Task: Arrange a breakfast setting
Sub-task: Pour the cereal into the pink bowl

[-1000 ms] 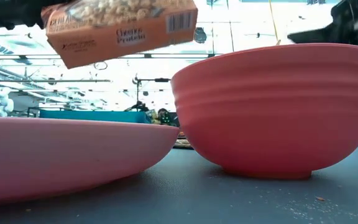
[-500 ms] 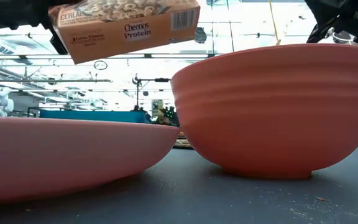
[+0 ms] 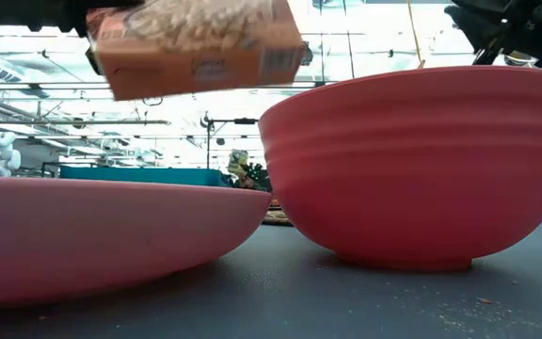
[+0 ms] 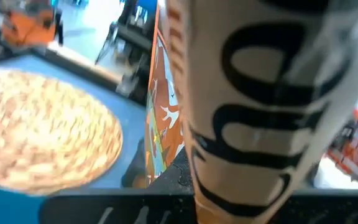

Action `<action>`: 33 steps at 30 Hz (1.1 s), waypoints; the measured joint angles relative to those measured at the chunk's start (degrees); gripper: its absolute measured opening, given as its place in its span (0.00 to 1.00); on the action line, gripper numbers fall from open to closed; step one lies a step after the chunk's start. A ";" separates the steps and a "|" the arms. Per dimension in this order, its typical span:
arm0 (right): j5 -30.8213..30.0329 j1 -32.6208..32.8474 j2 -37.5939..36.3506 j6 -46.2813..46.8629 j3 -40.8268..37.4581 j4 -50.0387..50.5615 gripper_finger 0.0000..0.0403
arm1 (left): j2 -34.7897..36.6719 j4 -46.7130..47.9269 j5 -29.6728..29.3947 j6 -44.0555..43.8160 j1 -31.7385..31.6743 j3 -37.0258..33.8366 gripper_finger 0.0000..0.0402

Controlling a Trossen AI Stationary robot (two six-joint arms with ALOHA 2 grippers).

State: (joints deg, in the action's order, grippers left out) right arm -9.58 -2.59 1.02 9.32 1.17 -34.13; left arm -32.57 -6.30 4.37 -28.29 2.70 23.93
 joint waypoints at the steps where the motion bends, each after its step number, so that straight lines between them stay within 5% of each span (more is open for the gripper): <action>1: -0.98 0.00 0.00 0.38 0.00 -0.03 0.27 | -0.70 2.80 0.62 0.55 -0.36 1.60 0.01; 7: -1.09 0.00 0.37 2.21 0.06 -4.80 0.55 | -4.95 15.36 3.67 5.70 -1.98 10.09 0.01; 12: -0.92 0.00 6.07 4.97 3.65 -4.56 0.68 | -8.20 21.02 4.66 11.15 -3.86 16.54 0.01; 28: 1.33 0.00 41.93 -3.57 36.69 2.74 0.70 | -14.15 33.50 6.62 14.69 -8.30 21.39 0.03; 33: 7.08 -0.56 50.45 -4.47 44.83 4.35 0.70 | -14.92 34.25 6.63 14.66 -8.75 21.39 0.04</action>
State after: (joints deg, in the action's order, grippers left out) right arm -2.50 -3.15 51.46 4.84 46.00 -29.78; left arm -47.49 27.95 11.00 -13.63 -6.04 45.32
